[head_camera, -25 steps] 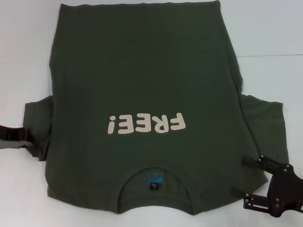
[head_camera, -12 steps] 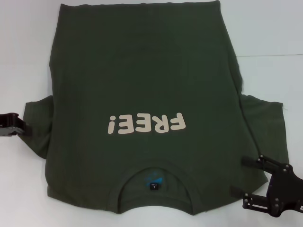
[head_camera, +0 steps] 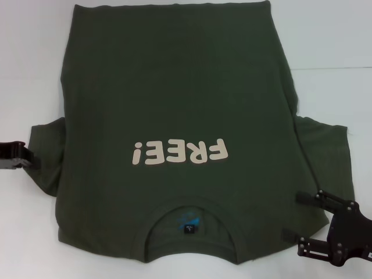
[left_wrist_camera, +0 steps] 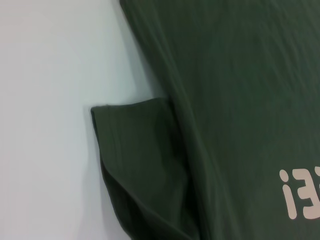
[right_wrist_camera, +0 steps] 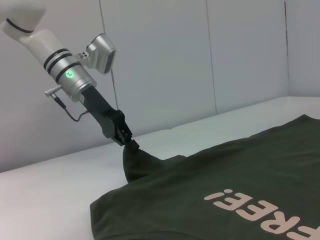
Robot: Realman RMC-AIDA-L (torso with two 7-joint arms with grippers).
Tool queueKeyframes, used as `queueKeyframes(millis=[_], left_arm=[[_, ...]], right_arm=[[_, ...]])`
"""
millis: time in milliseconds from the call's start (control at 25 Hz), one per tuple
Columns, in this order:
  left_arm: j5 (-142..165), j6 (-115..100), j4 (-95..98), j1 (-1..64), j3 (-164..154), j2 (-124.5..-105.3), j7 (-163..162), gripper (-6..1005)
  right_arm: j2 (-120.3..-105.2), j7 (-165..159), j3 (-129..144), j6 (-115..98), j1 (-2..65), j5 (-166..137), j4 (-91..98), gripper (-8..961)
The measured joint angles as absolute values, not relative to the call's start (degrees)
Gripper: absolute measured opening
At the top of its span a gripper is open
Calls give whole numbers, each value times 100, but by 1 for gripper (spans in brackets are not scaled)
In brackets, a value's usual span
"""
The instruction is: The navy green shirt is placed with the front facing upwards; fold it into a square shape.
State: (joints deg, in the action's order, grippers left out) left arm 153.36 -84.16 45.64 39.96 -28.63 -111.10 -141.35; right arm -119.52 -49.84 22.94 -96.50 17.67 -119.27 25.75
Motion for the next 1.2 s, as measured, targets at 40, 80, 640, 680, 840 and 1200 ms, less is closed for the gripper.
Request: queueKeyframes(millis=[40,80,640,680,840,1200], left_arm=[[15339,-8425,4564,3995,-2863,-11109,-14129,59],[15343,-8436,4564,3995,-2864,-11110,-14124,60],[15387,-8336,4518,3987,-3162,-11175,-14043,73],[15393,-8296,4514,3987,-3229,-11182,-14051,83],[15397,-8241,4508,3987,-3317,-11201,-14062,120],[15563,-8082,4510,3980,-3449,-11262,-14073,372]], right_arm=[[-11953,-4984,2294,-9650,1766,-11927,2575,884],[-11952,-4983,2294,-9650,1767,-11927,2575,884],[-11952,-4983,2294,-9684,1793,-11927,2575,885],[-11952,-4983,2294,-9684,1793,-11927,2575,885],[-11953,-4983,2294,-9724,1800,-11927,2575,885],[-11953,-4984,2294,-9725,1802,-11927,2575,882]])
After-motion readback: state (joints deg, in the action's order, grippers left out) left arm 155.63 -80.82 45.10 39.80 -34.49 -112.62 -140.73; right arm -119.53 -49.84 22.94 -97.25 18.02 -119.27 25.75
